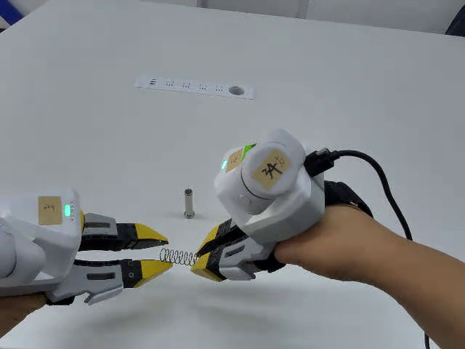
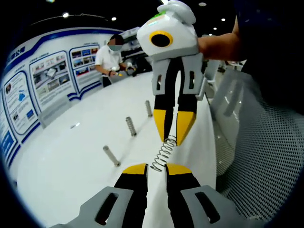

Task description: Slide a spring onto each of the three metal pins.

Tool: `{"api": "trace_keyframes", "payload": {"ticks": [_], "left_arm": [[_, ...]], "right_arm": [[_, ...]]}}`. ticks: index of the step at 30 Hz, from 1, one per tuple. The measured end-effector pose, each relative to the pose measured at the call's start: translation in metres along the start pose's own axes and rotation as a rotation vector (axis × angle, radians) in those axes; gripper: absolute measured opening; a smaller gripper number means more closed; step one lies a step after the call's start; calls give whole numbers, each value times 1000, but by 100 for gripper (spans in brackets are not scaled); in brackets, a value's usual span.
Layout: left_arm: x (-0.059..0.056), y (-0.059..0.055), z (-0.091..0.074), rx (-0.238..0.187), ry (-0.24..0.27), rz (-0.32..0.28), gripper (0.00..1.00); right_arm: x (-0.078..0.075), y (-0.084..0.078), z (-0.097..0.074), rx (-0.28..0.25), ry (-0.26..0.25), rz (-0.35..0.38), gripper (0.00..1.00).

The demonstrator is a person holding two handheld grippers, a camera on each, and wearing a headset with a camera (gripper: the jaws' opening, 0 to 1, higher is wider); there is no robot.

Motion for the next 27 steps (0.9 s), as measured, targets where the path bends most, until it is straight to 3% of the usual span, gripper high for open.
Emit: {"api": "trace_keyframes", "payload": {"ticks": [8,16,19,27], "left_arm": [[-4,1,2,14,-13,32,13],[-3,3,2,2,-13,-1,11],[-4,5,1,-9,-21,-13,11],[-10,13,2,-34,-49,-27,11]], "right_arm": [[2,2,-9,-8,15,14,11],[4,15,-20,-79,-3,16,11],[5,23,-25,-125,-11,11,11],[5,33,-30,-182,-31,0,11]]}}
Point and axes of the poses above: the centre of the closed fingertips' face, and the gripper's own axes: z roughly forward along the fingers, x roughly to its left, y roughly out of its top, the point moved 4 cm from there along -z, roughly backward along the fingers, and after that the axes turned 13 degrees about x, right-handed, at the moved point
